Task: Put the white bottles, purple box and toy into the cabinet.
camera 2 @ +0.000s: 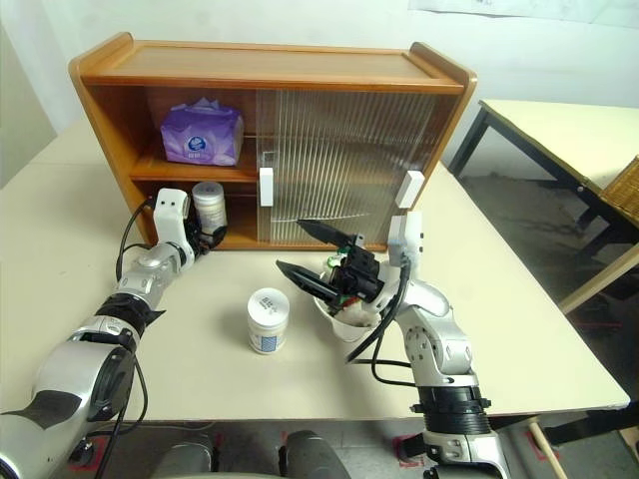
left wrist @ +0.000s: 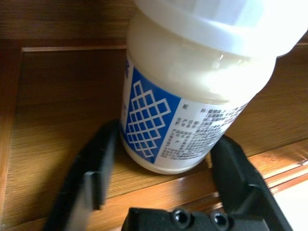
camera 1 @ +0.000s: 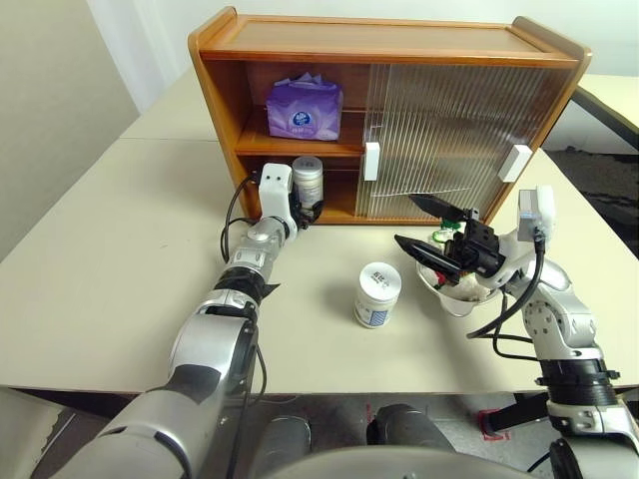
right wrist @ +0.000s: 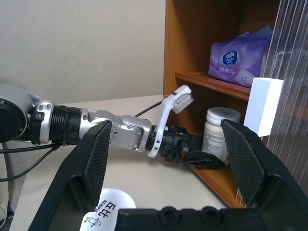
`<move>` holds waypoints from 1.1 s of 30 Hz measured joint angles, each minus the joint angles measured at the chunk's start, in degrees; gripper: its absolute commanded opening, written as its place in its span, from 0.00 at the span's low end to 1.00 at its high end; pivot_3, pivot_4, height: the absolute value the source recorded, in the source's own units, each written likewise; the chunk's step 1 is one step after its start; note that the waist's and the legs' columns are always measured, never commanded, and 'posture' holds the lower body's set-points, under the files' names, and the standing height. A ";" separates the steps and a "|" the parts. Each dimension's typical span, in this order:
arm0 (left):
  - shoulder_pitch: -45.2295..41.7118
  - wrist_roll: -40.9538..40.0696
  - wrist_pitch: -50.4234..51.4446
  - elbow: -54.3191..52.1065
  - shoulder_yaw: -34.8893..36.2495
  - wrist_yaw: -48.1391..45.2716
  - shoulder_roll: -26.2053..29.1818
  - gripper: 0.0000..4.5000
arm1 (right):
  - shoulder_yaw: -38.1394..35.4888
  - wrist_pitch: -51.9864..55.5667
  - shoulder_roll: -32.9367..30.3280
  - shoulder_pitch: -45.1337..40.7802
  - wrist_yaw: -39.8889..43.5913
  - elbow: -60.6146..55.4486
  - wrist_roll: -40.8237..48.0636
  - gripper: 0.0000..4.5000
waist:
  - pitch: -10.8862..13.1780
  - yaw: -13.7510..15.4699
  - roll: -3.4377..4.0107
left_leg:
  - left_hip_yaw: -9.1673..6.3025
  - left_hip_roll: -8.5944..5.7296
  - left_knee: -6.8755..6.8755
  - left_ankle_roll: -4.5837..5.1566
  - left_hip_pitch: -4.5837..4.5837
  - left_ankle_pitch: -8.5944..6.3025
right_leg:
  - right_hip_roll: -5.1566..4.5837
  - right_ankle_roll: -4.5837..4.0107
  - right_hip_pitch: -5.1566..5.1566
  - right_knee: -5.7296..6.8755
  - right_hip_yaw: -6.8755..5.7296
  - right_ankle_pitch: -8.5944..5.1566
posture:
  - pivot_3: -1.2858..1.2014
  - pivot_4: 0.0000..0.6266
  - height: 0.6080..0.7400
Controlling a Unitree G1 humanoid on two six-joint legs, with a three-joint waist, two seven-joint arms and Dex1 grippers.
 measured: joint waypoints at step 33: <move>18.02 -2.15 14.78 -37.71 0.73 5.35 0.25 0.12 | 0.74 -0.72 0.65 -0.16 0.63 1.17 -0.25 1.00 | 0.00 0.59 0.00 | 0.02 -0.02 0.03 0.00 0.05 -0.01 | -0.01 -0.57 0.06 0.00 0.00 0.29 | 0.47 0.00 1.00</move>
